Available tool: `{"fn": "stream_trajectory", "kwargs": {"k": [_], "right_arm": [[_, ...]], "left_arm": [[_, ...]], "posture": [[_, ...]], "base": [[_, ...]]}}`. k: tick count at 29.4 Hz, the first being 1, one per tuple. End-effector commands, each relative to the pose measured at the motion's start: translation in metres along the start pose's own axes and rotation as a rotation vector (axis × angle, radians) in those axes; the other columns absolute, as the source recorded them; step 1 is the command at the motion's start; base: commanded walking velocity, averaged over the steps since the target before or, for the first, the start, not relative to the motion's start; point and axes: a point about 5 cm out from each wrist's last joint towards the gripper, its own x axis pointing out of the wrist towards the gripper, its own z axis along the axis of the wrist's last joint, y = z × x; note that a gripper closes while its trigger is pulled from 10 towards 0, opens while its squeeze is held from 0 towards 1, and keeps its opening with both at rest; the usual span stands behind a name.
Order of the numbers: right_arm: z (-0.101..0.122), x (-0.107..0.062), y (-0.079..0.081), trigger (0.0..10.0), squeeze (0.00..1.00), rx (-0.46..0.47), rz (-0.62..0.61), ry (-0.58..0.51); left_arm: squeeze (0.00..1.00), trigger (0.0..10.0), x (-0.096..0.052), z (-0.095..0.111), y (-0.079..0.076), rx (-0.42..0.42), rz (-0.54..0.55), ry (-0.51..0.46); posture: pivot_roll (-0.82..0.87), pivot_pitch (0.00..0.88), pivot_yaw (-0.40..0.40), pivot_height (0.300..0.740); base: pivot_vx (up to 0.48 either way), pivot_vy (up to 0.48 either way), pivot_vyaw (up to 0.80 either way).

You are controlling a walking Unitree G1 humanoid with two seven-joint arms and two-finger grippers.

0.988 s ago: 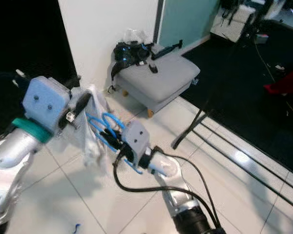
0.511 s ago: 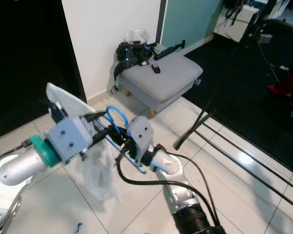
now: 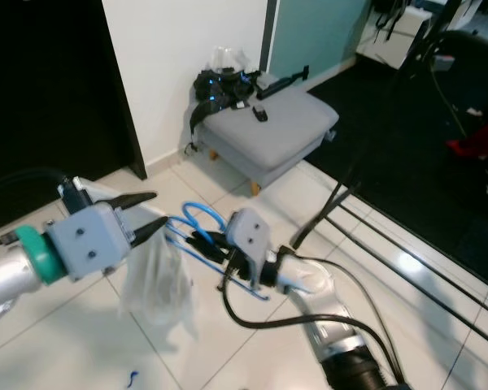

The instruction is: Hang hanger

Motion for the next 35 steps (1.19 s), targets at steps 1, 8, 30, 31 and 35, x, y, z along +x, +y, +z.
{"fn": "stream_trajectory", "kwargs": {"k": [1, 8, 30, 31, 35], "right_arm": [[0.0, -0.007, 0.001, 10.0, 0.0, 0.0, 0.036, 0.001], [0.018, -0.004, 0.005, 10.0, 0.0, -0.039, 0.203, -0.011], [0.039, 0.006, 0.025, 10.0, 0.0, -0.103, 0.355, -0.046], [0.04, 0.007, 0.026, 10.0, 0.0, -0.106, 0.355, -0.052], [0.044, 0.008, 0.027, 10.0, 0.0, -0.109, 0.359, -0.067]], "left_arm": [[0.2, 10.0, -0.008, 0.004, -0.006, -0.025, -0.103, -0.01], [1.0, 10.0, -0.021, -0.011, -0.011, 0.002, -0.304, 0.099], [0.0, 9.5, -0.026, -0.019, -0.02, -0.129, -0.42, 0.141], [0.0, 8.7, -0.025, -0.02, -0.021, -0.142, -0.422, 0.139], [0.0, 2.4, -0.021, -0.022, -0.023, -0.159, -0.413, 0.132]], "posture": [[-0.01, 0.113, 0.07, 0.74], [-0.01, 0.116, 0.08, 0.74], [-0.01, 0.127, 0.102, 0.74], [-0.01, 0.127, 0.104, 0.74], [-0.01, 0.128, 0.103, 0.74]], "base": [[0.0, 0.0, 0.0], [0.0, 0.0, 0.0], [0.0, 0.0, 0.0], [0.0, 0.0, 0.0], [0.0, 0.0, 0.0]]}}
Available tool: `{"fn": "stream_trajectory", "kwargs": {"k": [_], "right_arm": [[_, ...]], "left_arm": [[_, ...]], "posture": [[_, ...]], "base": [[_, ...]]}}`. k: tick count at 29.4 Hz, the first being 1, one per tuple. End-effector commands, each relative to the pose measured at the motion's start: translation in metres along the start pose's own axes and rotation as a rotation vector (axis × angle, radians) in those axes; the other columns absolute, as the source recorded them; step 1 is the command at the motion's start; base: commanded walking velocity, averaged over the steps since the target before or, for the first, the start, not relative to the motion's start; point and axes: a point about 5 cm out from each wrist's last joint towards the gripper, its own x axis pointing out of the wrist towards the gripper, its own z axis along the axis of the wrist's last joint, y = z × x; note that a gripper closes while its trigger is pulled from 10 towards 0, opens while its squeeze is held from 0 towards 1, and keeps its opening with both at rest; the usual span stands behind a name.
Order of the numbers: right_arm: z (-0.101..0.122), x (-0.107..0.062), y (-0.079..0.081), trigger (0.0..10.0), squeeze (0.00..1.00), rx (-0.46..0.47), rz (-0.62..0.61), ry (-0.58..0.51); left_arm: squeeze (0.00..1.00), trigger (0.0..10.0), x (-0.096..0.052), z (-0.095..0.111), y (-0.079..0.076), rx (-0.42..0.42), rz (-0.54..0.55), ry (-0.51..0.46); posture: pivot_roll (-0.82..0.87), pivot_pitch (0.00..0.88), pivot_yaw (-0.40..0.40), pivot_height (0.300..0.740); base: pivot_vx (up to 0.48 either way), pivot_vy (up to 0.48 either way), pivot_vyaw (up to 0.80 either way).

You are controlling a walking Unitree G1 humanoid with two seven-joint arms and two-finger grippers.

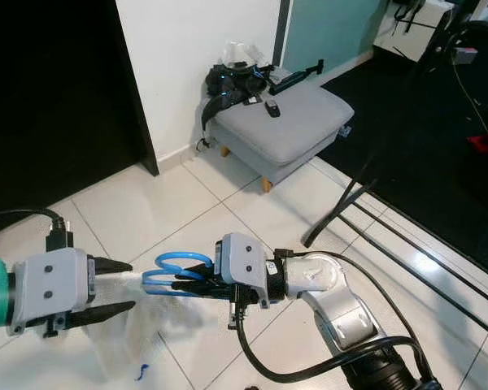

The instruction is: Hang hanger

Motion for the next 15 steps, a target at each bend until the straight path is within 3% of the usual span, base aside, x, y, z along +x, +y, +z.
{"fn": "stream_trajectory", "kwargs": {"k": [1, 15], "right_arm": [[0.009, 0.003, 0.0, 10.0, 0.0, -0.018, 0.007, -0.042], [-0.002, 0.0, 0.0, 10.0, 0.0, -0.01, -0.004, 0.008]], "left_arm": [[0.0, 0.0, 0.005, -0.002, -0.004, -0.025, -0.027, -0.015], [0.0, 0.0, 0.01, 0.003, -0.004, -0.034, -0.003, -0.084]], "posture": [[-0.02, 0.128, 0.103, 0.74], [-0.02, 0.13, 0.1, 0.74]], "base": [[0.0, 0.0, 0.0], [0.0, 0.0, 0.0]]}}
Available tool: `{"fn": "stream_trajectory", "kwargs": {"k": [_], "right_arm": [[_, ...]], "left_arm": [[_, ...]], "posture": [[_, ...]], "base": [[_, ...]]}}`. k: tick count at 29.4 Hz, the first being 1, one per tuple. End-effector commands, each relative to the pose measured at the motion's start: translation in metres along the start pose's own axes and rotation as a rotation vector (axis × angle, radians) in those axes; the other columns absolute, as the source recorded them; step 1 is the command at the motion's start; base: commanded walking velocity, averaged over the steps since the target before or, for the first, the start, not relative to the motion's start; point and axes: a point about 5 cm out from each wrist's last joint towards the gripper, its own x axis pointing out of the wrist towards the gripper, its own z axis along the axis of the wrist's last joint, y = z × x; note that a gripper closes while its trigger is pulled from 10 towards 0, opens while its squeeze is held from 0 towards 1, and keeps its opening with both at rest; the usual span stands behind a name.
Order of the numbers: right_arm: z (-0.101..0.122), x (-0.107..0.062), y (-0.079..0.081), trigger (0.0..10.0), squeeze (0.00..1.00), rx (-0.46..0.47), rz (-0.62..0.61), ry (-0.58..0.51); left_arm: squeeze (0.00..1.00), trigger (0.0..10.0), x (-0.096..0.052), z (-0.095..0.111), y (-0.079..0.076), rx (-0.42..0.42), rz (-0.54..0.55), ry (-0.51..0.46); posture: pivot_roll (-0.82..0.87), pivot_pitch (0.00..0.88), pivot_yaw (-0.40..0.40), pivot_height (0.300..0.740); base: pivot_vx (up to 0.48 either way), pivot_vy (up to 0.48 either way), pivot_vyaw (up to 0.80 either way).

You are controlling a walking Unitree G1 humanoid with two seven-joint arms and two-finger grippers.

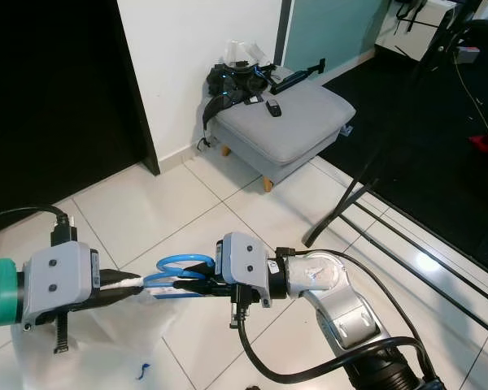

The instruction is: Hang hanger

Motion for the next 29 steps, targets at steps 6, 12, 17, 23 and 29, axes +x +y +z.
{"fn": "stream_trajectory", "kwargs": {"k": [6, 12, 17, 23, 29], "right_arm": [[-0.004, -0.006, -0.007, 10.0, 0.0, -0.014, -0.051, 0.025], [-0.005, -0.018, -0.015, 10.0, 0.0, -0.067, -0.089, 0.075], [-0.005, -0.02, -0.015, 10.0, 1.0, -0.077, -0.09, 0.08], [-0.004, -0.02, -0.017, 10.0, 0.0, -0.09, -0.143, 0.073], [0.003, -0.033, -0.023, 10.0, 0.0, -0.101, -0.184, 0.078]], "left_arm": [[0.0, 0.0, 0.025, 0.002, -0.009, 0.053, 0.051, -0.057], [0.0, 0.0, 0.047, 0.008, -0.007, 0.11, 0.089, -0.109], [0.0, 0.0, 0.05, 0.01, -0.006, 0.113, 0.066, -0.127], [0.0, 0.0, 0.053, 0.01, -0.001, 0.118, 0.062, -0.136], [0.0, 0.0, 0.056, 0.001, 0.0, 0.105, 0.062, -0.114]], "posture": [[-0.02, 0.133, 0.104, 0.74], [-0.04, 0.132, 0.111, 0.74], [-0.05, 0.134, 0.118, 0.74], [-0.05, 0.134, 0.123, 0.74], [-0.04, 0.131, 0.119, 0.74]], "base": [[0.0, 0.0, 0.0], [0.0, 0.0, 0.0], [0.0, 0.0, 0.0], [0.0, 0.0, 0.0], [0.0, 0.0, 0.0]]}}
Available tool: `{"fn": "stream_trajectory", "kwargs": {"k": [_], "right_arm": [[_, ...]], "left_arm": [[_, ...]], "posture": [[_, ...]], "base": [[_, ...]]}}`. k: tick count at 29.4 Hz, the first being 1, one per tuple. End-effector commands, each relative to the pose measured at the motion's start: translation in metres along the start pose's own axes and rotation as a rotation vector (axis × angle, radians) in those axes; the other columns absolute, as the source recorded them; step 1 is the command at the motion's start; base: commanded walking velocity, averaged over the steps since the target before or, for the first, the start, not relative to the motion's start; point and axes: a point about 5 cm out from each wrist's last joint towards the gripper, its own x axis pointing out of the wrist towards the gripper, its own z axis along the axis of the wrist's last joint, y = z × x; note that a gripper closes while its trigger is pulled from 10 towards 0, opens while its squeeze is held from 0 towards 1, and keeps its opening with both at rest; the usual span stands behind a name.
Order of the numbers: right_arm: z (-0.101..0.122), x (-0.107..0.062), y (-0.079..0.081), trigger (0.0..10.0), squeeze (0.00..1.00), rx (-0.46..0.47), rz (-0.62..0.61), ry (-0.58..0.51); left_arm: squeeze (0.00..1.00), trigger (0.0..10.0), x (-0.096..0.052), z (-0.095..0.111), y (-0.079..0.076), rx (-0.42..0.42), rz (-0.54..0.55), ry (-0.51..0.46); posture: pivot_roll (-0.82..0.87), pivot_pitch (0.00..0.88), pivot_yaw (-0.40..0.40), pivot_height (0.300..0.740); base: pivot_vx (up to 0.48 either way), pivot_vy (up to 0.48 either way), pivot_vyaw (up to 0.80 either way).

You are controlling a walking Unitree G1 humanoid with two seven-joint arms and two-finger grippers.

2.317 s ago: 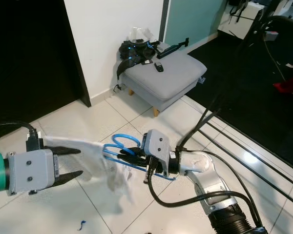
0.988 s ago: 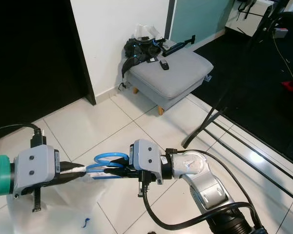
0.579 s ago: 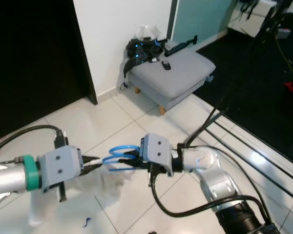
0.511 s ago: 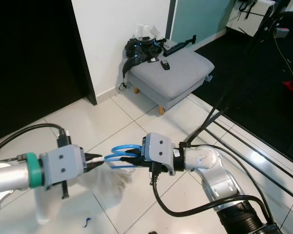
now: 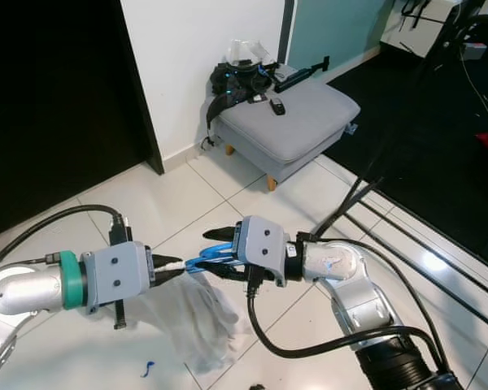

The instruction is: Hang hanger

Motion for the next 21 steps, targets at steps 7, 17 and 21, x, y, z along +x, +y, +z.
{"fn": "stream_trajectory", "kwargs": {"k": [7, 17, 21], "right_arm": [[0.045, -0.068, -0.038, 10.0, 0.0, 0.144, -0.3, -0.208], [-0.009, -0.06, 0.04, 10.0, 0.0, 0.526, -0.395, -0.181], [-0.052, -0.031, 0.062, 10.0, 0.0, 0.664, -0.57, -0.097]], "left_arm": [[0.0, 10.0, 0.004, -0.01, 0.005, -0.115, 0.015, 0.006], [0.0, 10.0, 0.008, 0.003, 0.034, -0.244, 0.145, -0.043], [0.0, 10.0, 0.005, 0.013, 0.04, -0.275, 0.15, -0.072]], "posture": [[-0.06, 0.134, 0.116, 0.74], [-0.08, 0.145, 0.128, 0.74], [-0.08, 0.147, 0.134, 0.74]], "base": [[0.0, 0.0, 0.0], [0.0, 0.0, 0.0], [0.0, 0.0, 0.0]]}}
